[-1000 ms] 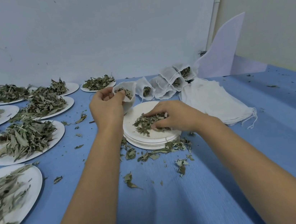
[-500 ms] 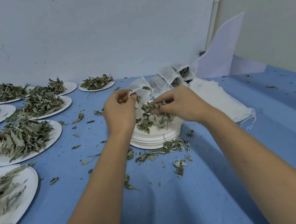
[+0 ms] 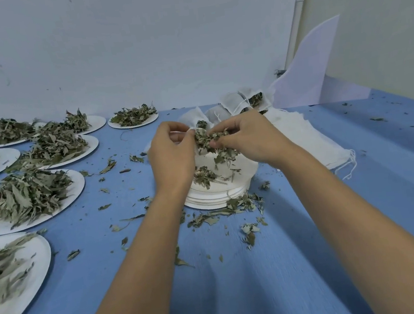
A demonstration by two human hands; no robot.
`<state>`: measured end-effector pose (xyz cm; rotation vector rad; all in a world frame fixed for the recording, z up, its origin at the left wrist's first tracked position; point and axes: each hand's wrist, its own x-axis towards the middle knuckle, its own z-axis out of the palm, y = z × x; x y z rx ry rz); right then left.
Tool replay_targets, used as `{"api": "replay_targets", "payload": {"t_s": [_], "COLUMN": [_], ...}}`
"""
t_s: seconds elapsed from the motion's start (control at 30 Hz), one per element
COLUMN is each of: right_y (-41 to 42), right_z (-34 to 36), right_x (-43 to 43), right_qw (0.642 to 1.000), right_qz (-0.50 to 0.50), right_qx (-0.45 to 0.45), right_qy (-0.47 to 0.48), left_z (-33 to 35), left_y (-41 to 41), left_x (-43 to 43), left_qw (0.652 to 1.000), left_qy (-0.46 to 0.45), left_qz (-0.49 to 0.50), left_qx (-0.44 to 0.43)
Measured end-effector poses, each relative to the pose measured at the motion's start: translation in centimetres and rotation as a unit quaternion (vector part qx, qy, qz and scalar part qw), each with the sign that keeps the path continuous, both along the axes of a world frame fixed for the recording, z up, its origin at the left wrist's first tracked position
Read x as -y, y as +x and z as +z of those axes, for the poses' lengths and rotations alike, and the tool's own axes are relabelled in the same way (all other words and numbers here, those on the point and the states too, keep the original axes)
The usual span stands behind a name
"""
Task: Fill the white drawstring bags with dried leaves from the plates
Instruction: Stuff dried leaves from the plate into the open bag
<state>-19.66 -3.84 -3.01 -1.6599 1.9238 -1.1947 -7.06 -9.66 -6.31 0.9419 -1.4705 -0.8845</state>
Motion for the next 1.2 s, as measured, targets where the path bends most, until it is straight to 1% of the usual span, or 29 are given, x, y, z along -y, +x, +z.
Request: {"api": "replay_targets", "payload": {"t_s": [0.1,0.17,0.3,0.43,0.57,0.63,0.8,0.9,1.0,1.1,1.2], "right_y": [0.4,0.5,0.6,0.9,1.0,1.3,1.9,1.6,1.7,2.1,2.2], "right_z": [-0.8,-1.0,-1.0,-1.1,-0.9,-0.9,-0.9,-0.6,-0.1,0.2,0.2], "right_x": [0.6,0.8,0.8,0.7,0.7,0.5,0.5,0.6,0.5,0.7,1.0], "right_qw": [0.996,0.991,0.985,0.988,0.986,0.988,0.995,0.999,0.993,0.987,0.989], "right_qz": [-0.046,-0.073,-0.116,-0.115,-0.131,-0.125,-0.082,-0.038,-0.006,-0.023,-0.046], "right_qx": [-0.078,-0.106,-0.109,-0.092,-0.092,-0.084,-0.057,0.017,0.099,0.139,0.116], "right_qy": [-0.014,-0.042,-0.059,-0.050,-0.036,-0.037,-0.009,0.027,0.068,0.082,0.078], "left_z": [0.1,0.0,-0.1,-0.3,-0.7,-0.8,-0.7,-0.7,-0.9,-1.0,-1.0], "left_y": [-0.2,-0.4,-0.6,-0.9,-1.2,-1.1,-0.8,-0.6,-0.5,-0.4,-0.3], "left_x": [-0.1,-0.1,-0.4,-0.4,-0.6,-0.7,-0.5,-0.3,-0.1,0.0,0.0], "left_qw": [0.999,0.997,0.989,0.978,0.973,0.976,0.988,0.990,0.991,0.992,0.993], "left_qy": [0.016,0.023,0.034,0.052,0.022,0.010,-0.019,-0.022,-0.020,-0.023,-0.020], "left_qz": [-0.037,-0.079,-0.141,-0.199,-0.222,-0.209,-0.124,-0.111,-0.106,-0.087,-0.078], "left_qx": [-0.004,0.007,0.021,0.029,0.056,0.059,0.086,0.086,0.081,0.092,0.091]}}
